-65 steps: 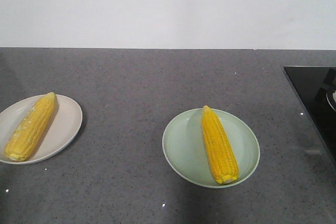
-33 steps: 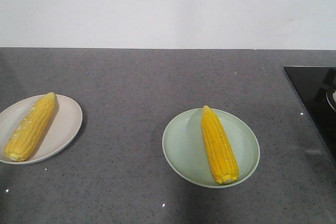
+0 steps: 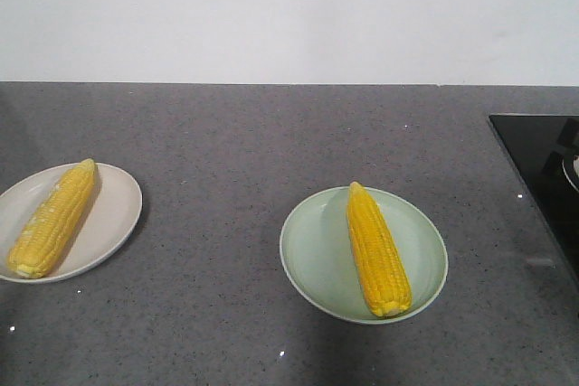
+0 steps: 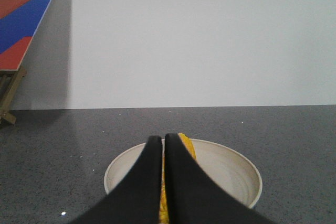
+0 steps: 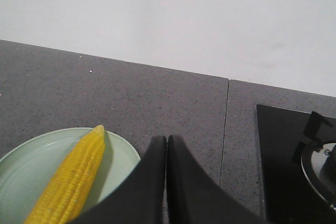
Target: Distribute corn equally
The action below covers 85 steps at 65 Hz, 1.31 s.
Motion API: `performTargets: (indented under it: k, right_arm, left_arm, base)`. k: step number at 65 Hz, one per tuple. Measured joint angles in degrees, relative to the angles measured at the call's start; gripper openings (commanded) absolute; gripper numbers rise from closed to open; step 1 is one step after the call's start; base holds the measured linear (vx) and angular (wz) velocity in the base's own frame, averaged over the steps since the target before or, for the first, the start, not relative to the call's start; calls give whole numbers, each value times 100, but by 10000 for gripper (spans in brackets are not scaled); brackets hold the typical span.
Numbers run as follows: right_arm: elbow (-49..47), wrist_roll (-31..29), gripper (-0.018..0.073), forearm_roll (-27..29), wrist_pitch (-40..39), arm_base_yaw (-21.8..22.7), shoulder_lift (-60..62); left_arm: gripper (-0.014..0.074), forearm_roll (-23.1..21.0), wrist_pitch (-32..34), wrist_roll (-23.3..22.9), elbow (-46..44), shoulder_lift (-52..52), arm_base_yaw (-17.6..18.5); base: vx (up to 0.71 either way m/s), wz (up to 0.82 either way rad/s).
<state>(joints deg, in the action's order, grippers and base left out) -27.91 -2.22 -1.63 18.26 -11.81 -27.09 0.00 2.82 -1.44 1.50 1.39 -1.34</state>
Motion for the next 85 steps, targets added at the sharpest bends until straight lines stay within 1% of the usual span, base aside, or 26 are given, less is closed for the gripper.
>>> performTargets:
  k: [12,16,22,32,36,41,50,58,77,85]
  right_arm:
    - [6,-21,-11,-5,30,12,139]
    - [6,-26,-11,-12,46,99,286]
    - [6,-26,-11,-16,51,388,545]
    - [51,-21,-11,-17,98,995,1025]
    - [205,-21,-11,-22,98,1181,1267]
    - [490,1,-11,-32,92,1283,1576]
    - [1177,72,-11,-39,-66,1307,2205]
    - [1758,182,-11,-39,-395,1307,2682]
    - [2763,325,-11,-39,-1366,1307,2782]
    - [2943,338,-11,-28,-1758,1307,2782]
  left_arm:
    - [-7,0,-14,0,0,0,0]
    - [-7,0,-14,0,0,0,0]
    - [-7,0,-14,0,0,0,0]
    - [-7,0,-14,0,0,0,0]
    - [-7,0,-14,0,0,0,0]
    - [-7,0,-14,0,0,0,0]
    - [-7,0,-14,0,0,0,0]
    - [-7,0,-14,0,0,0,0]
    - [-7,0,-21,0,0,0,0]
    - [-7,0,-21,0,0,0,0]
  base:
    - [0,0]
    - [0,0]
    - [0,0]
    - [0,0]
    - [0,0]
    - [0,0]
    - [0,0]
    - [0,0]
    - [0,0]
    - [0,0]
